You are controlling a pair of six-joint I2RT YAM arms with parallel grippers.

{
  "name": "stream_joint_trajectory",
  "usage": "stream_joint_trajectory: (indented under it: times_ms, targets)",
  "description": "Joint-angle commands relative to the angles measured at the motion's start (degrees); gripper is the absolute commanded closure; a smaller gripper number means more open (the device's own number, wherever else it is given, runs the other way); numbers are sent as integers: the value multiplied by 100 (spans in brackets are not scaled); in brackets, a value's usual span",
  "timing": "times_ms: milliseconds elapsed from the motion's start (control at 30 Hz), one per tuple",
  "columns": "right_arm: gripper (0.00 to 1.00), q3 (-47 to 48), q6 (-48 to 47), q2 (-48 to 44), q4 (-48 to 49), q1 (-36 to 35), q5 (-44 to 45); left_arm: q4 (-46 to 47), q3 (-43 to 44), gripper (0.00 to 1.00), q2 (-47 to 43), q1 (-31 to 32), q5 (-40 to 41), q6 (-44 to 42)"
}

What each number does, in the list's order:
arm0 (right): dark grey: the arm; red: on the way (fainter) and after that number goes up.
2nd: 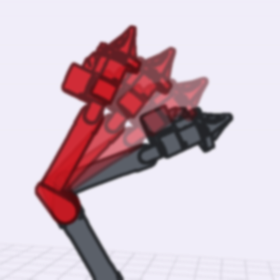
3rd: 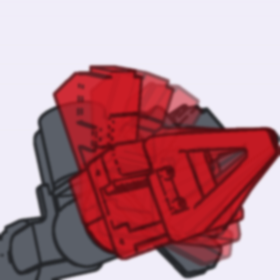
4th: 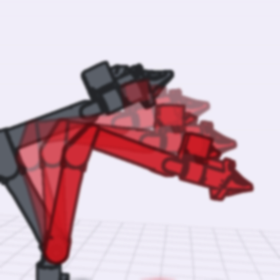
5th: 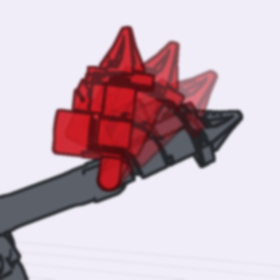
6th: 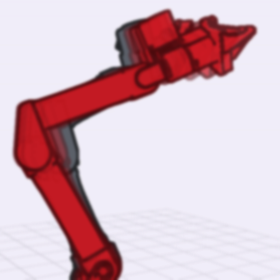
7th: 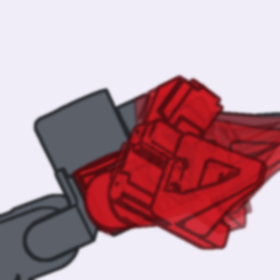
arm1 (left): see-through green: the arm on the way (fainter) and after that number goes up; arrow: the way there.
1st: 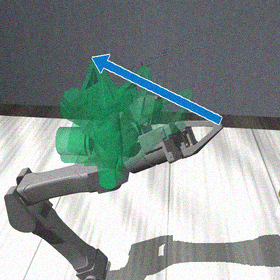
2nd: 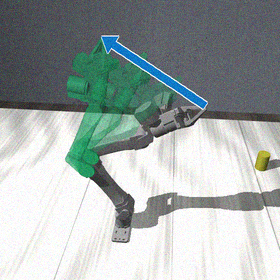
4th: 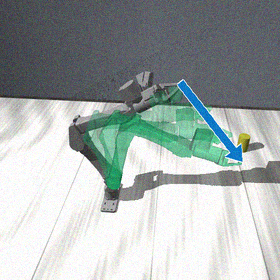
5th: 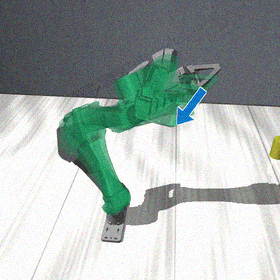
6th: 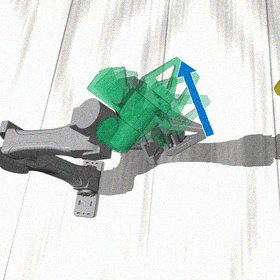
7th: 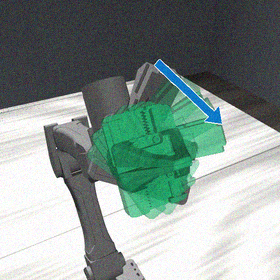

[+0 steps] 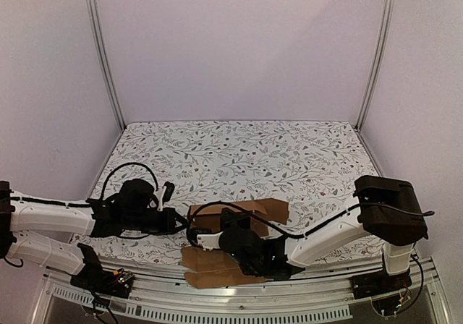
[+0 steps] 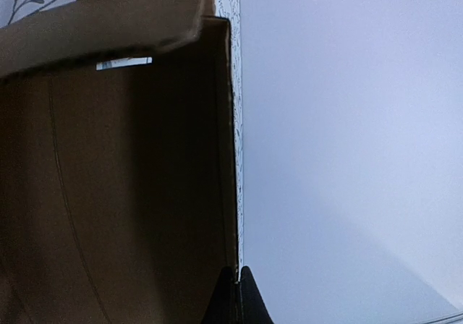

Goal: Fold the paper box

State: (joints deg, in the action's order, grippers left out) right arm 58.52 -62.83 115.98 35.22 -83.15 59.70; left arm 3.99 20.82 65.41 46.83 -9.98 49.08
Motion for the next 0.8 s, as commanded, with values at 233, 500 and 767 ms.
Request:
stream_joint_trajectory:
  times_ms: [233, 500, 767]
  targets:
    - [100, -130, 163, -253, -13, -104, 180, 476, -217, 75, -68, 675, 581, -434]
    - [100, -128, 294, -312, -328, -104, 255, 517, -297, 67, -130, 958, 870, -619]
    - [100, -10, 193, -196, -365, -70, 369, 774, -274, 60, -209, 1215, 942, -870]
